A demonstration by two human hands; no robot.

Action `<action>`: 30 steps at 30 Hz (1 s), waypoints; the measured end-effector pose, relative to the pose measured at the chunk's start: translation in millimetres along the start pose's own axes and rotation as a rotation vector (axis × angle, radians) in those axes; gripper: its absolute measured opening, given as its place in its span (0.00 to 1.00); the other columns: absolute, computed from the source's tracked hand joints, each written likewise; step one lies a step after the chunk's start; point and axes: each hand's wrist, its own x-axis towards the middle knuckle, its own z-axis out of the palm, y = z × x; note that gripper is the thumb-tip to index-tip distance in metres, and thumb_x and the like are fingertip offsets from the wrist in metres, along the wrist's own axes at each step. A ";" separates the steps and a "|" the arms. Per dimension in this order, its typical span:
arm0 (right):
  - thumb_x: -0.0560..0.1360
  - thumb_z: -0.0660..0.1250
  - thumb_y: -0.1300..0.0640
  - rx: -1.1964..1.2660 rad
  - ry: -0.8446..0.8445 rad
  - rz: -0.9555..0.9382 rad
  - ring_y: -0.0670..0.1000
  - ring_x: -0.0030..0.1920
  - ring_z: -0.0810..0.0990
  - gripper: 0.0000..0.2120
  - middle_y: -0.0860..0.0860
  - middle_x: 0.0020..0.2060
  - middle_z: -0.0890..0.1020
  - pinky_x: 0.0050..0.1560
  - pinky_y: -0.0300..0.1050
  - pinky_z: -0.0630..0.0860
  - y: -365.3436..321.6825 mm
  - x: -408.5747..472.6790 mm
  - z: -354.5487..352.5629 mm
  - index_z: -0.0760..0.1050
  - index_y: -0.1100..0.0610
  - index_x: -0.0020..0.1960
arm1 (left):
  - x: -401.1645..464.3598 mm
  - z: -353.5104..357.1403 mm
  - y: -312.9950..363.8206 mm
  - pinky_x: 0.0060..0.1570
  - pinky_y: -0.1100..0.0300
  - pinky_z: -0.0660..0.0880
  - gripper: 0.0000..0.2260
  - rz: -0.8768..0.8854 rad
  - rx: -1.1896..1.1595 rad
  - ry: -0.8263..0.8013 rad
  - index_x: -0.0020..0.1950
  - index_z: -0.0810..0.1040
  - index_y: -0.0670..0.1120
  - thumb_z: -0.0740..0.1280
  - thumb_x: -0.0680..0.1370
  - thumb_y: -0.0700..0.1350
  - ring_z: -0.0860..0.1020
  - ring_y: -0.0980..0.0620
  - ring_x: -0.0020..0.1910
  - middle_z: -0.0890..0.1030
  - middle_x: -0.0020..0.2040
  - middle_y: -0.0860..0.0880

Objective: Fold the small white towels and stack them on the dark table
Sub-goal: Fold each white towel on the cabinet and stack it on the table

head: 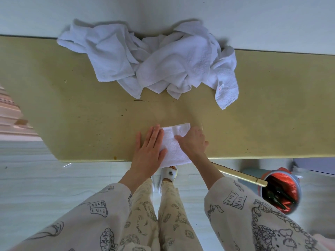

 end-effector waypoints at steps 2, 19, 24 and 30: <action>0.74 0.66 0.47 0.190 -0.056 0.051 0.55 0.55 0.75 0.24 0.53 0.53 0.76 0.59 0.51 0.68 0.7 3.2 -1.6 0.66 0.61 0.61 | -0.9 -0.9 -2.7 0.66 0.39 0.58 0.27 0.011 -0.004 -0.003 0.72 0.59 0.42 0.52 0.76 0.53 0.58 0.47 0.71 0.63 0.73 0.45; 0.74 0.68 0.55 0.521 -0.201 -0.209 0.50 0.39 0.70 0.16 0.52 0.36 0.73 0.42 0.43 0.65 3.4 -11.0 -38.2 0.76 0.69 0.49 | -28.4 -43.9 -24.8 0.72 0.57 0.52 0.23 -0.154 -0.377 0.014 0.74 0.56 0.43 0.50 0.81 0.51 0.51 0.50 0.75 0.56 0.76 0.45; 0.76 0.66 0.55 0.280 -0.206 -0.537 0.50 0.42 0.76 0.09 0.49 0.41 0.79 0.44 0.43 0.69 -23.1 -40.8 -59.4 0.78 0.58 0.53 | -65.7 -86.3 -24.9 0.63 0.59 0.64 0.18 -0.289 -0.513 0.161 0.70 0.65 0.43 0.57 0.80 0.42 0.68 0.47 0.67 0.69 0.68 0.45; 0.74 0.64 0.56 0.009 -0.280 -0.938 0.49 0.33 0.73 0.09 0.54 0.34 0.78 0.35 0.42 0.68 -52.8 -106.4 -60.7 0.77 0.62 0.43 | -149.7 -113.0 -13.6 0.61 0.62 0.65 0.16 -0.560 -0.624 0.464 0.67 0.70 0.45 0.59 0.80 0.42 0.73 0.51 0.63 0.73 0.65 0.49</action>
